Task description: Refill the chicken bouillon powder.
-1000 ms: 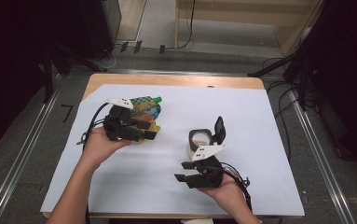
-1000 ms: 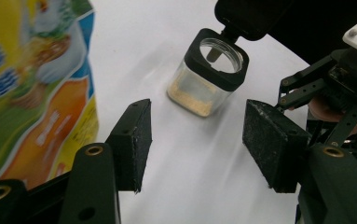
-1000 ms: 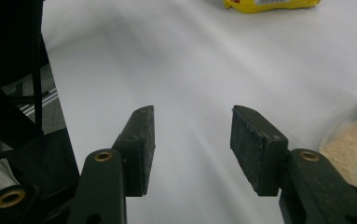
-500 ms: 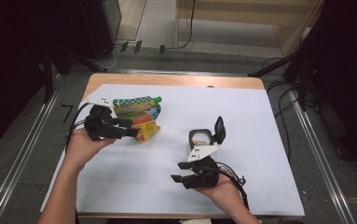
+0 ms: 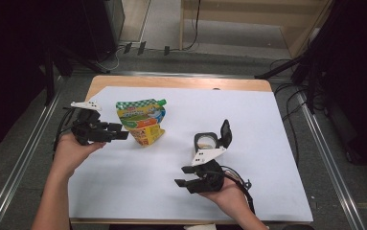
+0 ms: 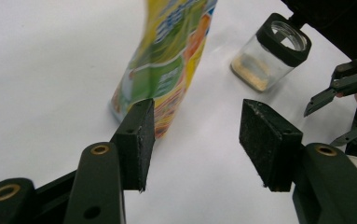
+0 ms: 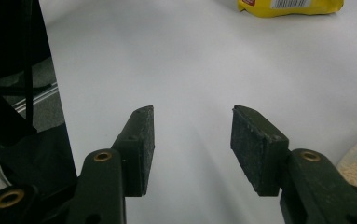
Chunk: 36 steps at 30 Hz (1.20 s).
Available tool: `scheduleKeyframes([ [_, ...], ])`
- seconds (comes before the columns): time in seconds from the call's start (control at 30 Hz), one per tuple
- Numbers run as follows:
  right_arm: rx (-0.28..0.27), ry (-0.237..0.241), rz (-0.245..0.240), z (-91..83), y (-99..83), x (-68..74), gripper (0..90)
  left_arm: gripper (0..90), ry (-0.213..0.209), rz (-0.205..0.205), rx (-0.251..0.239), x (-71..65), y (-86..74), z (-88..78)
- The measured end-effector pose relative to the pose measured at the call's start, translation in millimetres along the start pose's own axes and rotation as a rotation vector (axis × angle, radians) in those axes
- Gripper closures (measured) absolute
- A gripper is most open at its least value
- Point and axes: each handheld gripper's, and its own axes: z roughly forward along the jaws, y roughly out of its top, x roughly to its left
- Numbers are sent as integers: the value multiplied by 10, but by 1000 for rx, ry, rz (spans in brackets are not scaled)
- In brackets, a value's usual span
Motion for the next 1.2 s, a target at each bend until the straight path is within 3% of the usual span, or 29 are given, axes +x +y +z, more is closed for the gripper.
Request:
scheduleKeyframes([
  [0.17, 1, 0, -9, 21, 7, 6, 509, 459, 36, -10, -29, 142, 16, -3],
  [0.33, 0, 10, -3, 20, 44, -14, 519, 465, 28, 3, -33, 138, 80, 81],
  [0.53, -15, -2, -28, 21, 153, -15, 510, 494, 27, -1, -44, 144, 156, 187],
  [0.67, -6, -10, -40, 71, 208, -42, 511, 557, 24, -3, -57, 134, 202, 244],
  [0.83, 4, -8, -7, 200, 274, -101, 509, 596, 11, -8, -61, 111, 254, 327],
  [0.97, -9, -14, -6, 291, 308, -95, 507, 675, 32, 34, -43, 65, 278, 418],
  [1.2, -42, -26, 19, 343, 250, -135, 511, 822, 10, 62, -53, 28, 290, 464],
])
